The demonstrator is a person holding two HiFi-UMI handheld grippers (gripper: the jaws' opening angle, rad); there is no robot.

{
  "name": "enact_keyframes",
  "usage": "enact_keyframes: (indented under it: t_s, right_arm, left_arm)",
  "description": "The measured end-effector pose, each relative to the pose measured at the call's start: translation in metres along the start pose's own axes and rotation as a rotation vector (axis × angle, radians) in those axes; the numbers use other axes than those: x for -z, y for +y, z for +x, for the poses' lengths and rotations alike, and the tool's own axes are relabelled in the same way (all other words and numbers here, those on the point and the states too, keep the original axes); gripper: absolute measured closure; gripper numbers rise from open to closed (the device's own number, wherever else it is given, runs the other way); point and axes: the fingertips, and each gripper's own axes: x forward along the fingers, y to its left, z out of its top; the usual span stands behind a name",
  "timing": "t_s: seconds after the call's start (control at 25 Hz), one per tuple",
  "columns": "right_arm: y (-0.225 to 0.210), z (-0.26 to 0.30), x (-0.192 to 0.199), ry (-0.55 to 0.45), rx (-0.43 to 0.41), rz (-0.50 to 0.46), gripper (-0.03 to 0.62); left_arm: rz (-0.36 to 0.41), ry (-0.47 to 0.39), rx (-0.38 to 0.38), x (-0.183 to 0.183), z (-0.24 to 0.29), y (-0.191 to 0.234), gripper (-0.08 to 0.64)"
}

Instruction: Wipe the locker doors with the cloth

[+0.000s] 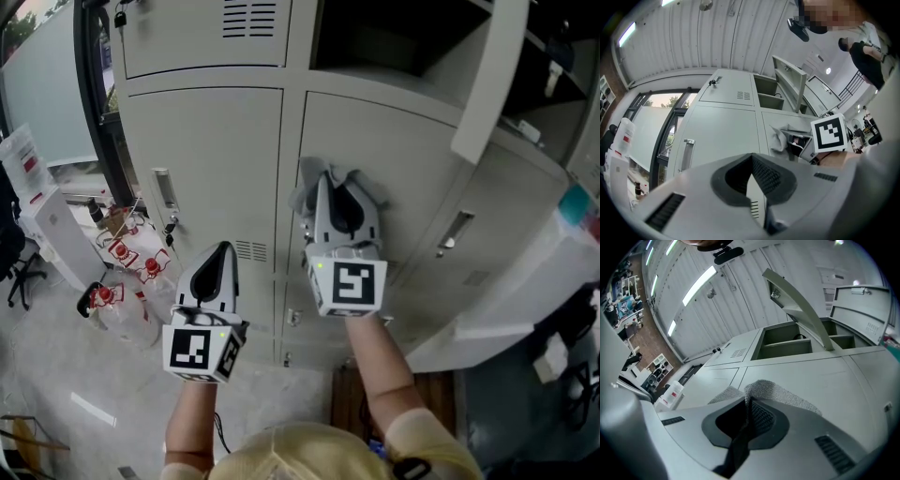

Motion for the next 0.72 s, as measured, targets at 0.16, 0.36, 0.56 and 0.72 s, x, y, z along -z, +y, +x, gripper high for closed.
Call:
enact_keyframes:
  t_s: [0.16,0.36,0.56,0.72]
  right_arm:
    - [-0.014,-0.001,0.004,0.018,0.033,0.000,0.588]
    - [-0.039,-0.008,0.002,0.022,0.083,-0.019,0.588]
    - [-0.066,-0.021,0.002,0.034,0.141,-0.041,0.588]
    - [-0.087,-0.033,0.003,0.048,0.187,-0.055,0.588]
  left_arm:
    - [-0.024,-0.018,0.015,0.001,0.005,0.001,0.558]
    - [-0.054,-0.028,0.046,0.000,0.017,-0.007,0.558]
    - [-0.062,-0.027,0.100,0.001,0.028,-0.026,0.558]
    - [-0.078,-0.036,0.140,0.002,0.036,-0.040,0.558]
